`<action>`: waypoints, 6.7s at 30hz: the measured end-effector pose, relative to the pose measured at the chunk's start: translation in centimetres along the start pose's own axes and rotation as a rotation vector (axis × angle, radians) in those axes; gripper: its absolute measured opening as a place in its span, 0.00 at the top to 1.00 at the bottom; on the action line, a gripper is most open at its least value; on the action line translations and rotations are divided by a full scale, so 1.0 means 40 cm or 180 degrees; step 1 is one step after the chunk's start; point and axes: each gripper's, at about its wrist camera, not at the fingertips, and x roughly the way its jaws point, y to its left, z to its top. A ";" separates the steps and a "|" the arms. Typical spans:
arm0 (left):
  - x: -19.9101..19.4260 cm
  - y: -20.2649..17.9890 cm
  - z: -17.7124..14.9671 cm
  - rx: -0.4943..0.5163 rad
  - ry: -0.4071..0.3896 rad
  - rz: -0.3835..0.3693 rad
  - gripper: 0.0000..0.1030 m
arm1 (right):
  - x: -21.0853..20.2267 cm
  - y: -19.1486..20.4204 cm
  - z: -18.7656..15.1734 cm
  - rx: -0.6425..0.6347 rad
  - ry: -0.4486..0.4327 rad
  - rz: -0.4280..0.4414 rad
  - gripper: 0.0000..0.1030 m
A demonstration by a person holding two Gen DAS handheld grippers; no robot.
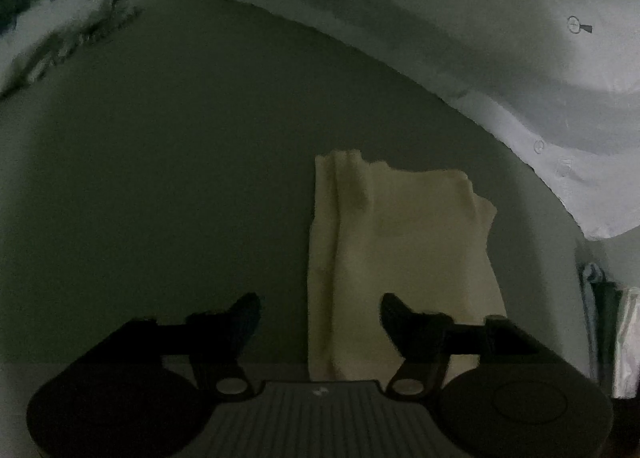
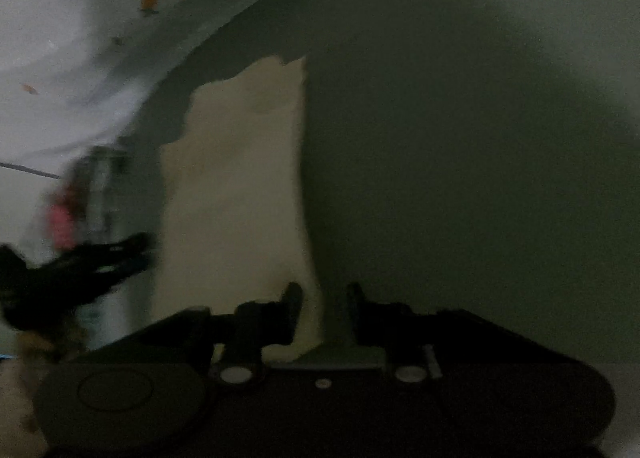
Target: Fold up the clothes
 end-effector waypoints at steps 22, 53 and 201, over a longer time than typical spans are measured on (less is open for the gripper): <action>0.135 -0.008 0.044 0.0009 -0.0192 -0.0681 0.22 | 0.183 0.173 0.182 -0.0438 -0.0033 0.0005 0.21; -0.240 -0.189 -0.071 0.0469 -0.0808 -0.2249 0.77 | -0.339 0.294 -0.134 -0.0352 -0.1956 0.0012 0.80; -0.789 -0.207 -0.906 0.1076 -0.1550 0.0274 0.00 | -0.659 0.321 -1.033 -0.1107 -0.2149 -0.0948 0.00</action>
